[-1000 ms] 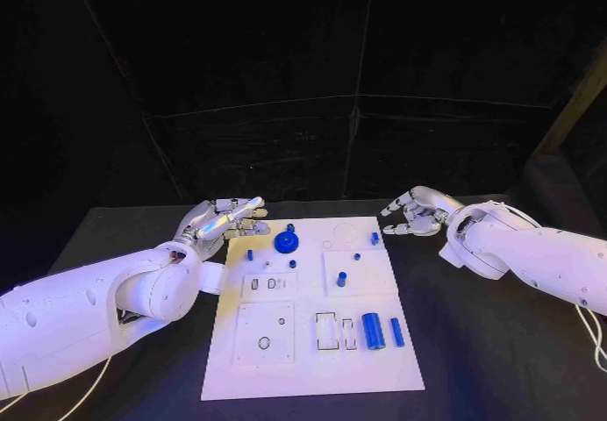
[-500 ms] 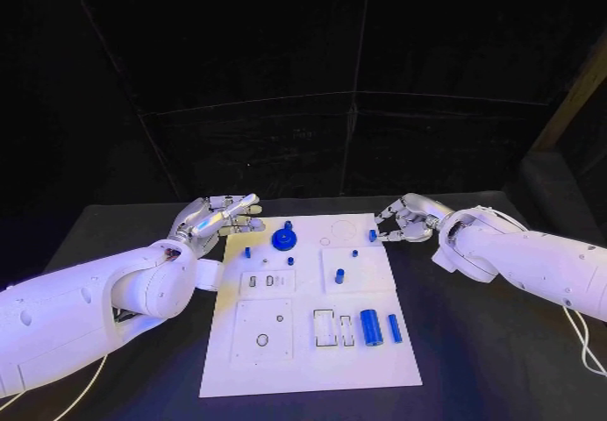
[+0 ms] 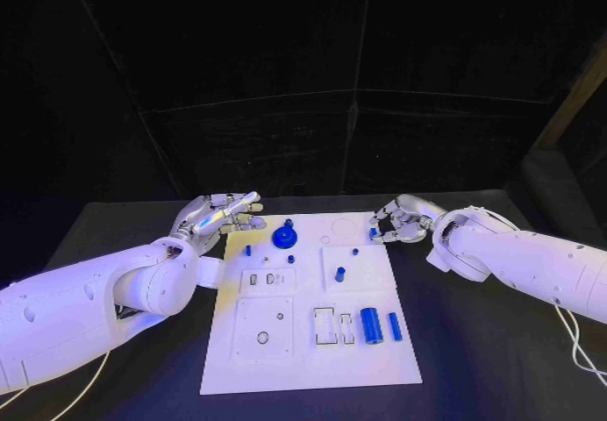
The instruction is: Assemble the parts on the task board
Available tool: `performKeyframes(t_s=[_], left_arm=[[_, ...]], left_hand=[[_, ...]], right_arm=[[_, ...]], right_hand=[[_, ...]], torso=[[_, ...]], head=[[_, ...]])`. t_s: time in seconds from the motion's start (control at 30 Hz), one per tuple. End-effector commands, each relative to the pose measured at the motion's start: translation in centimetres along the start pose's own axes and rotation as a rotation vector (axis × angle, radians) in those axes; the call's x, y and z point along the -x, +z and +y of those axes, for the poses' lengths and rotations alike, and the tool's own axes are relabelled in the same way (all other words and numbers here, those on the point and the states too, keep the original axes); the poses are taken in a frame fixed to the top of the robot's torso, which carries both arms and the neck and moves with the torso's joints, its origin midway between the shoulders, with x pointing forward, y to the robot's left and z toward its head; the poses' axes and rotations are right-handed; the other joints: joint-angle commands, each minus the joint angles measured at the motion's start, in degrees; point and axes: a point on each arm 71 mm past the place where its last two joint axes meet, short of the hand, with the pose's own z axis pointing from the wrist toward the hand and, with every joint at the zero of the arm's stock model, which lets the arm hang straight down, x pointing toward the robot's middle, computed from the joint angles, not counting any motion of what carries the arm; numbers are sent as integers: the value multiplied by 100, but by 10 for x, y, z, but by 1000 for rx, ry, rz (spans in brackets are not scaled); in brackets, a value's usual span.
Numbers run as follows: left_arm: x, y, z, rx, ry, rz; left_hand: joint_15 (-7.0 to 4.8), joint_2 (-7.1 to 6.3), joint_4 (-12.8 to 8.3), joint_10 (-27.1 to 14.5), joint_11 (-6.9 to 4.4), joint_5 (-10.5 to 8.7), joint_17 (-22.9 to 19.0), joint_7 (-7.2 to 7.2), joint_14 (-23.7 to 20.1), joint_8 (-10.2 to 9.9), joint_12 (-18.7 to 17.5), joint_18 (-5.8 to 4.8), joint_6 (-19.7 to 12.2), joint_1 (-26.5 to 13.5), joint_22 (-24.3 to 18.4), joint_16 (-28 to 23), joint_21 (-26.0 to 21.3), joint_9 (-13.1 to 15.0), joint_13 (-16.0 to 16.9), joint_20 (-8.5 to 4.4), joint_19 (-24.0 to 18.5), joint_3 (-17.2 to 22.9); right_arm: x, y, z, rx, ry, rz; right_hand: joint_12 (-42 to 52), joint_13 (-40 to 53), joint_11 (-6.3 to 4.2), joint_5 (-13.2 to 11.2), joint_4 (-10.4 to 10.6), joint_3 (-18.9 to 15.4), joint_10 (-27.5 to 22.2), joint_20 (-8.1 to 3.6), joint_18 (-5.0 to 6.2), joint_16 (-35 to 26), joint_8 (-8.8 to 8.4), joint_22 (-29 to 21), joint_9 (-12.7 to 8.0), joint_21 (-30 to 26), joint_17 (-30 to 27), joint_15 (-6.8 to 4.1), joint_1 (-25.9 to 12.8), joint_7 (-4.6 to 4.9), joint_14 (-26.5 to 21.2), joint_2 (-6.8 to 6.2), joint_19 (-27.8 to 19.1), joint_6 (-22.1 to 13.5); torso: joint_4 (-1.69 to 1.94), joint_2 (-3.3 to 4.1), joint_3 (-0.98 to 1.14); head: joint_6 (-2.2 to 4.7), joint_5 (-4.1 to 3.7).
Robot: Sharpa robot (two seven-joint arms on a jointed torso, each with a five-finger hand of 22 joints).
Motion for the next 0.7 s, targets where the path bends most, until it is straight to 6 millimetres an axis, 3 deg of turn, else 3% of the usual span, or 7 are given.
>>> performKeyframes(t_s=[0.03, 0.43, 0.7], left_arm=[[-2, 1, -2, -19, -8, 14], [-1, 1, -2, -16, -8, 14], [-2, 1, -1, -14, -10, 18]], left_hand=[[9, 51, -38, 25, -10, 31, 5, -7, 44, -24, -38, 78, 18, 27, -5, -37, -24, 2, -2, 6, 33, -1], [9, 51, -38, 25, -10, 31, 5, -7, 44, -24, -38, 78, 18, 27, -5, -37, -24, 2, -2, 6, 33, -1], [9, 51, -38, 25, -10, 31, 5, -7, 44, -24, -38, 78, 18, 27, -5, -37, -24, 2, -2, 6, 33, -1]], right_arm=[[-4, 1, 2, 12, -7, 24], [-9, 2, 0, 2, -15, 36], [-11, 3, 0, -4, -18, 35]], right_hand=[[8, 108, -1, -42, -44, 3, -11, 9, -83, -1, 39, 12, 9, -12, 967, -12, 46, 11, 472, 37, -27, 45], [81, 178, -21, -81, -91, 44, 44, -2, -89, 15, 121, 48, 28, 7, 999, -26, 89, -10, 480, 126, -8, 206], [133, 227, -33, -278, -123, 119, 86, -14, -93, 22, 160, 72, 23, 21, 1016, -38, 97, -22, 484, 206, 6, 294]], torso=[[6, -1, -4], [0, -3, -6], [2, -2, -2]], head=[[-14, -2], [-35, 9], [-44, -1]])
